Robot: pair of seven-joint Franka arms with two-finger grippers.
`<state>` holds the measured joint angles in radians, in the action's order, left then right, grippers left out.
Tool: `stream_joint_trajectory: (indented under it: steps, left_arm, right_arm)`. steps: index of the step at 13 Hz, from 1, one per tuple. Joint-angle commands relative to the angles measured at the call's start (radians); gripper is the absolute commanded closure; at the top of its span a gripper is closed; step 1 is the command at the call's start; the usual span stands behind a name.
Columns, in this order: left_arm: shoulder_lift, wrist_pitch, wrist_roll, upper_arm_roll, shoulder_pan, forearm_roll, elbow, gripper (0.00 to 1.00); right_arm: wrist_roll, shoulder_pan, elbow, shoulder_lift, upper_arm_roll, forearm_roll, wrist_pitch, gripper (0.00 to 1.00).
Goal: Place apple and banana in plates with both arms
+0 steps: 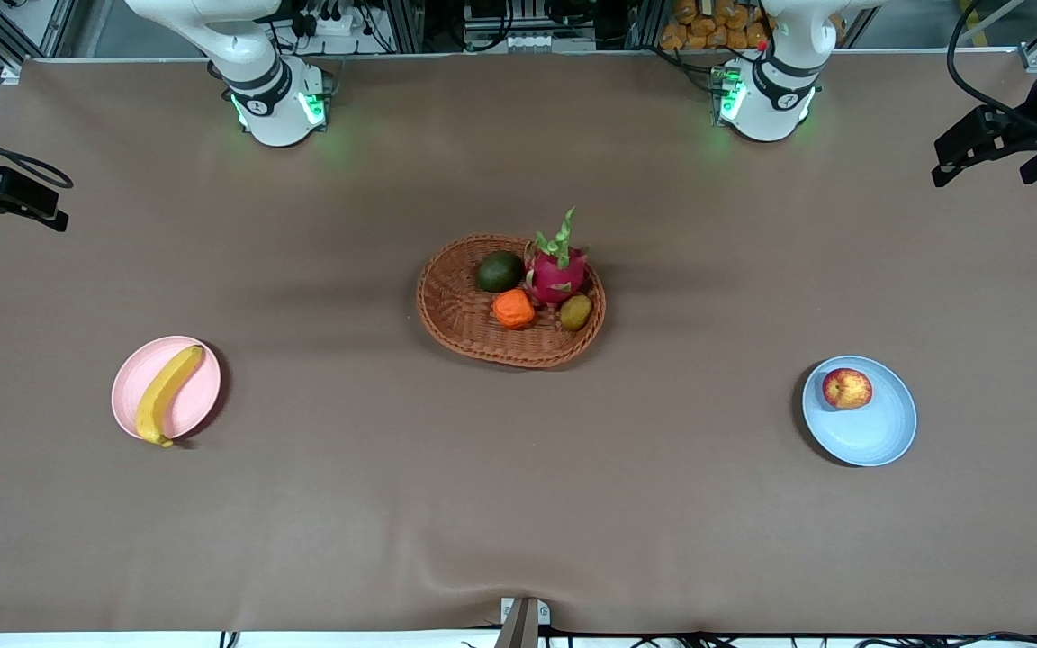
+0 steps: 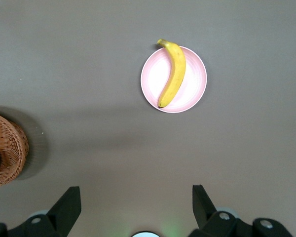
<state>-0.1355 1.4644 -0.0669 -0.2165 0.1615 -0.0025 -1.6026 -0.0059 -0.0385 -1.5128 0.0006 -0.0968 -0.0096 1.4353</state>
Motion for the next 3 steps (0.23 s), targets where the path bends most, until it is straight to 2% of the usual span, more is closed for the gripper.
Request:
stream_joint_trajectory:
  steps: [1,3]
  left_arm:
    - [0.002,-0.03,0.018,-0.001,0.01,-0.019,0.023,0.0]
    - [0.002,-0.03,0.018,-0.001,0.01,-0.019,0.027,0.0]
  right_arm:
    - [0.02,0.002,0.0,-0.013,-0.001,-0.012,-0.004,0.0]
    - [0.02,0.002,0.0,-0.019,-0.001,-0.012,-0.006,0.0]
